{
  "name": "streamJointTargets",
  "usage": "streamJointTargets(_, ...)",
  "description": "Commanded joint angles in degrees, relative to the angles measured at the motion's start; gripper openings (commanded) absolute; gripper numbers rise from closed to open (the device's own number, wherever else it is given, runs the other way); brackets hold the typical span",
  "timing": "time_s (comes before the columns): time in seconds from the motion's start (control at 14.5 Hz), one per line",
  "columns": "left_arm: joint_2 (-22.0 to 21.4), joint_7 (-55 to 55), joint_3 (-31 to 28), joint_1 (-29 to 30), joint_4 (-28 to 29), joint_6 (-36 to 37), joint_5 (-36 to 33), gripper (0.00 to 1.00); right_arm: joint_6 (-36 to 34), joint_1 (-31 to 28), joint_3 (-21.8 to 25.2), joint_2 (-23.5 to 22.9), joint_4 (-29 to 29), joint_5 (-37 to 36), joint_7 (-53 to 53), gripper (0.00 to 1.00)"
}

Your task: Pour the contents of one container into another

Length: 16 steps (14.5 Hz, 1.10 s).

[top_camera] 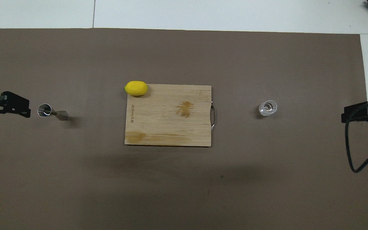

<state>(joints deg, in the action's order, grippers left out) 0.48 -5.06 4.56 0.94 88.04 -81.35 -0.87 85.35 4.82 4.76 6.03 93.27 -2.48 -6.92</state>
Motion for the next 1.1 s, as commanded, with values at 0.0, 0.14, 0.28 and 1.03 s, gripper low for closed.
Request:
streamJointTargets(0.0, 0.57, 0.31, -1.83, -1.73, -1.38, 1.19, -0.01, 1.0, 0.95, -0.69, -0.1, 0.91, 1.04, 0.73, 1.56, 1.0)
streamJointTargets(0.14, 0.57, 0.31, -1.84, -1.73, -1.29, 1.02, 0.08, 1.0, 0.87, -0.78, -0.1, 0.91, 1.04, 0.73, 1.83, 1.0)
streamJointTargets(0.28, 0.48, 0.31, -1.75, -1.64, -1.29, 0.84, 0.08, 1.0, 0.69, -0.69, -0.1, 0.91, 1.04, 0.73, 1.83, 1.0)
streamJointTargets(1.03, -2.77, -0.13, -1.66, 1.78, 12.5, -18.22, 0.17, 1.0, 1.74, -2.27, 0.07, 0.74, 2.17, 5.1, -6.42, 1.0)
